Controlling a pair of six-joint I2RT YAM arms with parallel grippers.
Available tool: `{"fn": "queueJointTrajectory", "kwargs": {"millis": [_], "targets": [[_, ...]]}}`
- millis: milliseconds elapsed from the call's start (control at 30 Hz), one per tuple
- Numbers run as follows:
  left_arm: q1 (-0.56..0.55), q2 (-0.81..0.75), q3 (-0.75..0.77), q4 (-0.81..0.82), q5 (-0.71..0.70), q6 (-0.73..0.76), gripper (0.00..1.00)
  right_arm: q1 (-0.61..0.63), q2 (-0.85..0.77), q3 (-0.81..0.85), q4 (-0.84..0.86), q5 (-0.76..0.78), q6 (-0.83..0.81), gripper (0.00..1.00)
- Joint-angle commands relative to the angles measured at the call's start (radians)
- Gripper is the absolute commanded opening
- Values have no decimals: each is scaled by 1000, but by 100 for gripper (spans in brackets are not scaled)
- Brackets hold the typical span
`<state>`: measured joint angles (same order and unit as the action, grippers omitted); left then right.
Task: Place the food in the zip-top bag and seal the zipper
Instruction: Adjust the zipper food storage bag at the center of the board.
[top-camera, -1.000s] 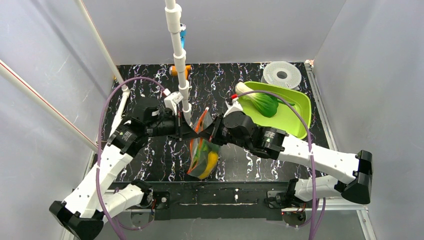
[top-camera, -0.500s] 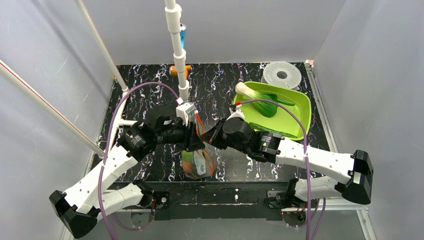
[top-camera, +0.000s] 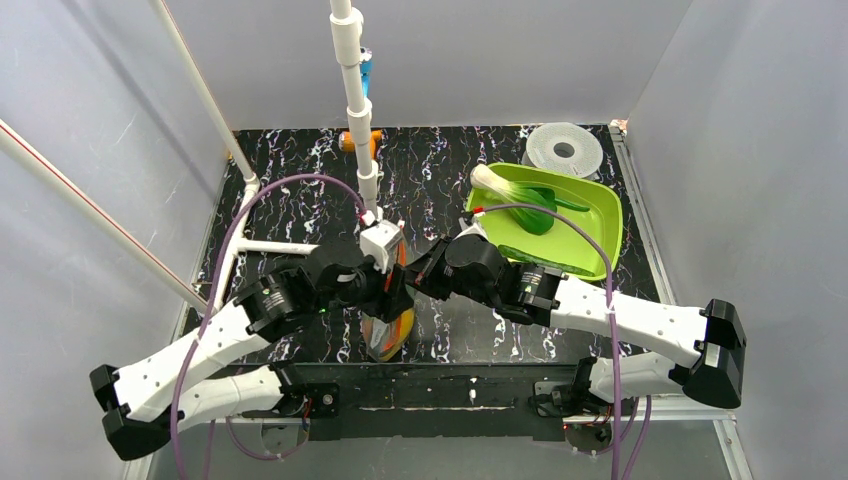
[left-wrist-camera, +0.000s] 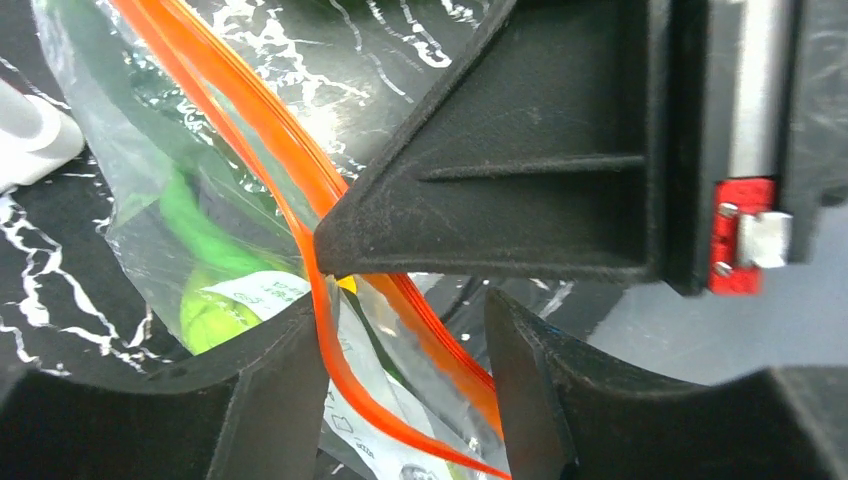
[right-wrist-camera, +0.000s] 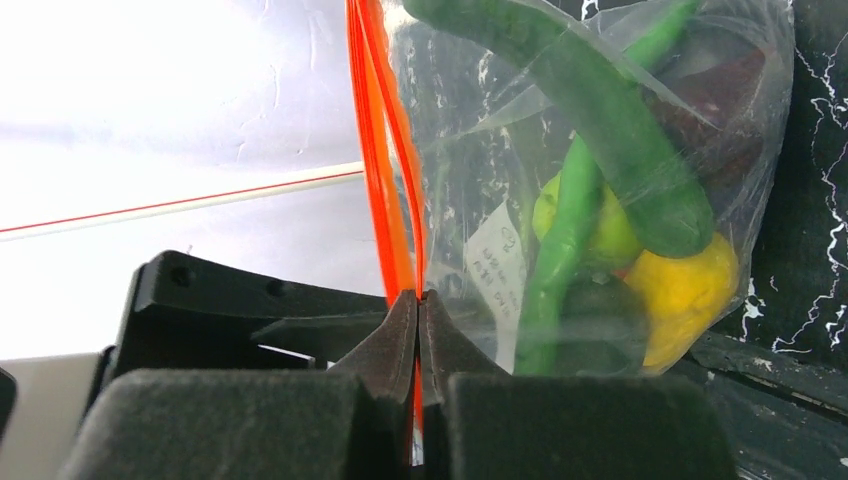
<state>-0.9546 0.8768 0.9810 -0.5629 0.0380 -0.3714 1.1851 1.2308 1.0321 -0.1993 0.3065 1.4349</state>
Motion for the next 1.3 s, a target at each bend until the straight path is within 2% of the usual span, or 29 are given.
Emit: {"fn": "queueJointTrajectory", "kwargs": {"millis": [0, 67, 133, 200, 233, 267, 300, 367, 400, 433, 500, 600, 700, 800, 900, 1000, 1100, 1133, 1233, 1267], "targets": [[-97, 56, 40, -51, -289, 26, 52, 9, -18, 36, 27, 13, 73, 1], [-130, 85, 62, -77, -367, 24, 47, 16, -18, 34, 21, 25, 89, 1], [-156, 106, 89, -95, -429, 23, 29, 19, -11, 43, 8, 29, 95, 1], [-165, 115, 112, -128, -475, 19, 4, 19, -8, 55, -17, 37, 83, 1], [-165, 110, 120, -146, -485, 24, 0, 20, -13, 57, -22, 47, 62, 1], [-165, 100, 120, -156, -478, 35, 0, 18, -22, 55, -20, 49, 21, 6], [-165, 82, 119, -158, -455, 61, 0, 17, -41, 53, -22, 64, -46, 17], [-165, 47, 116, -151, -365, 123, 0, 14, -92, 33, 2, 87, -284, 57], [-165, 29, 121, -159, -327, 151, 0, 6, -121, 25, 10, 71, -405, 71], [-165, 15, 127, -171, -297, 178, 0, -10, -152, 24, -5, 40, -502, 78], [-163, -12, 145, -193, -245, 232, 0, -79, -219, 12, -39, -60, -685, 86], [-129, -33, 168, -193, -71, 330, 0, -249, -319, -41, -61, -314, -849, 92], [-69, -3, 189, -194, 184, 430, 0, -445, -353, -79, -100, -631, -995, 93], [14, 49, 200, -200, 424, 504, 0, -523, -369, -113, -95, -884, -1172, 95], [119, 115, 210, -228, 603, 554, 0, -542, -372, -153, -59, -1055, -1290, 98], [166, 152, 214, -268, 703, 590, 0, -590, -353, -212, 57, -1251, -1334, 98], [174, 149, 178, -240, 727, 586, 0, -671, -279, -260, 255, -1481, -1254, 98], [175, 147, 162, -224, 735, 582, 0, -678, -244, -250, 274, -1512, -1252, 98], [178, 152, 140, -195, 748, 567, 0, -682, -134, -187, 153, -1518, -1346, 98], [180, 160, 141, -200, 761, 569, 0, -686, -122, -199, 206, -1474, -1323, 98]]}}
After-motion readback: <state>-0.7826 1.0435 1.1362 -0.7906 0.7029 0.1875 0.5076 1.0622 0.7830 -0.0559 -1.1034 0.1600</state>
